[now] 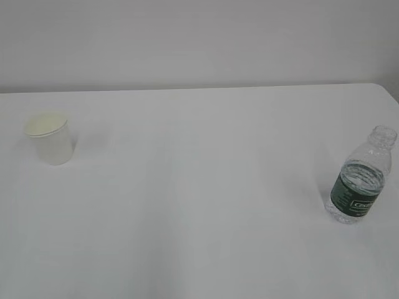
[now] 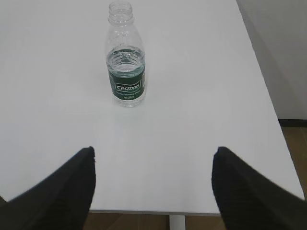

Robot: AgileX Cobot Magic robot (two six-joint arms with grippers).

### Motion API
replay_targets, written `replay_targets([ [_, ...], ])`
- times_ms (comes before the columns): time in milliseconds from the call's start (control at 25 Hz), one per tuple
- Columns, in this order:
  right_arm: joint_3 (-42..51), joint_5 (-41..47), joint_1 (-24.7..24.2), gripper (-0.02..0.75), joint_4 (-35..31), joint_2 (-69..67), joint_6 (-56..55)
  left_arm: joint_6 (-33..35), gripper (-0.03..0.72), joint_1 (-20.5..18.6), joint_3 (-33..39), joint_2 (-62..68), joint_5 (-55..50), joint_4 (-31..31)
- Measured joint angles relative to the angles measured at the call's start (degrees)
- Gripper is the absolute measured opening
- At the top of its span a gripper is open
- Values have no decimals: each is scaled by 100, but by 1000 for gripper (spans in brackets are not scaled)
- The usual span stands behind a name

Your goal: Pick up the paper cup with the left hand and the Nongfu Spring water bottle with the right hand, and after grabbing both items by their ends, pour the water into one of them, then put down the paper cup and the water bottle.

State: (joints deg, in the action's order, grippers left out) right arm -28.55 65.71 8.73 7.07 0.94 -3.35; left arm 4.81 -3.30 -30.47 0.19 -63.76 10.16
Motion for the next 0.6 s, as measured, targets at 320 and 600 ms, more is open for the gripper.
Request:
replay_targets([
  [320,0,0,0,573,0,0,0,0,513,0,0,0,0,0],
  [600,0,0,0,573,0,0,0,0,509,0,0,0,0,0],
])
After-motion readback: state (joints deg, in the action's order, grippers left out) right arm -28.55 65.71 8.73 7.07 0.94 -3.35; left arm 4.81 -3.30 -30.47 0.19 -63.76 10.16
